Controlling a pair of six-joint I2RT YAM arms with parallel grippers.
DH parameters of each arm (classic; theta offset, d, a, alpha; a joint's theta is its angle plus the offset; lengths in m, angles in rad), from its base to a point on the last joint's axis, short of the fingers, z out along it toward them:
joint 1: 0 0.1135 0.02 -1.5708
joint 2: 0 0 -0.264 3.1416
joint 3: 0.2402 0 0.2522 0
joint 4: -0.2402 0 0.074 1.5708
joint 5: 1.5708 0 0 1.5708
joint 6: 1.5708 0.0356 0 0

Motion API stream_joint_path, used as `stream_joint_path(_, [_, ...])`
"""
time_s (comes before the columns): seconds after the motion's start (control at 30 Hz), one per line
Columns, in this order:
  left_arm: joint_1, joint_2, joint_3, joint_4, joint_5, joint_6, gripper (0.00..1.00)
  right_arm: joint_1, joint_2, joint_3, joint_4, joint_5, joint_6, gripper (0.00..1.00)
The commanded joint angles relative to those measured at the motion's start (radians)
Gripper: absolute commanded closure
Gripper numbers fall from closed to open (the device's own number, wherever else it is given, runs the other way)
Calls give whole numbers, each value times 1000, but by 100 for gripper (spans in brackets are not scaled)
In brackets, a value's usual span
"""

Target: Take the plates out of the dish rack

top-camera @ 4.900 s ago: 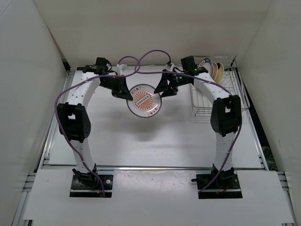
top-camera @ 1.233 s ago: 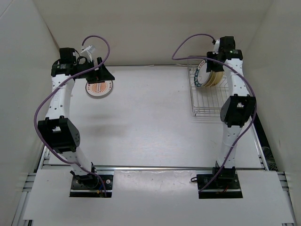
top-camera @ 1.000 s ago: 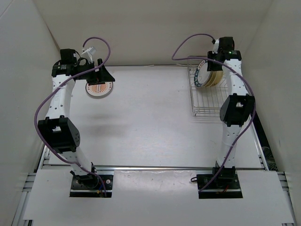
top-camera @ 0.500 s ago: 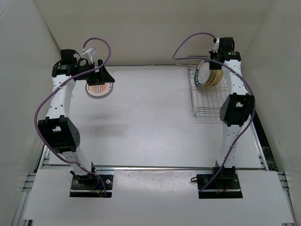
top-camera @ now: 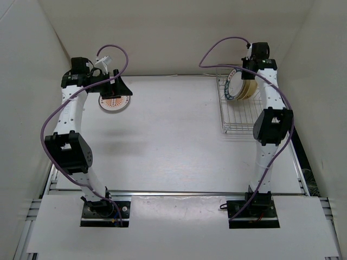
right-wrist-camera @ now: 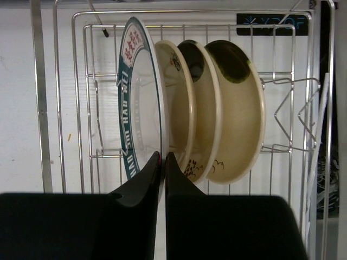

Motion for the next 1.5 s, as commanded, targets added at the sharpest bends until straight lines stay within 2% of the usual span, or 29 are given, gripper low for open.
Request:
stream_joint_path(0.0, [3,-21,2,-7,6,21,3,11,-134,51,71,84,-16,100])
stream_joint_path(0.23, [3,-51,-17,-7,15,21,3,30,-235,-4,166,322,-81,100])
stream_joint_path(0.4, [3,-70,-28,-7,24,21,3,40,-300,-59,175,373,-107,100])
stream_joint_path(0.5, [3,-70,-28,-7,33,21,2,50,-349,-127,119,246,-72,100])
stream_joint_path(0.53, [3,-70,-37,-7,33,21,2,50,-358,-140,94,85,-61,100])
stream_joint_path(0.67, [3,-70,-37,-7,59,12,0,50,-384,-199,-18,-330,-6,100])
stream_joint_path(0.7, [3,-61,-37,-7,94,-1,0,50,-384,-226,-39,-515,13,100])
stream_joint_path(0.83, [3,-36,-46,-7,220,-40,0,85,-375,-282,-61,-856,83,100])
stream_joint_path(0.97, [3,20,-55,3,309,-77,0,113,-366,-349,-61,-1024,134,100])
stream_joint_path(1.03, [3,39,-64,25,349,-106,0,135,-366,-404,-37,-1060,160,100])
stream_joint_path(1.33, [3,108,-75,72,412,-176,0,204,-312,-467,-36,-1081,169,100])
stream_joint_path(1.47, [-33,128,-75,82,421,-186,0,241,-265,-458,-16,-1110,194,100])
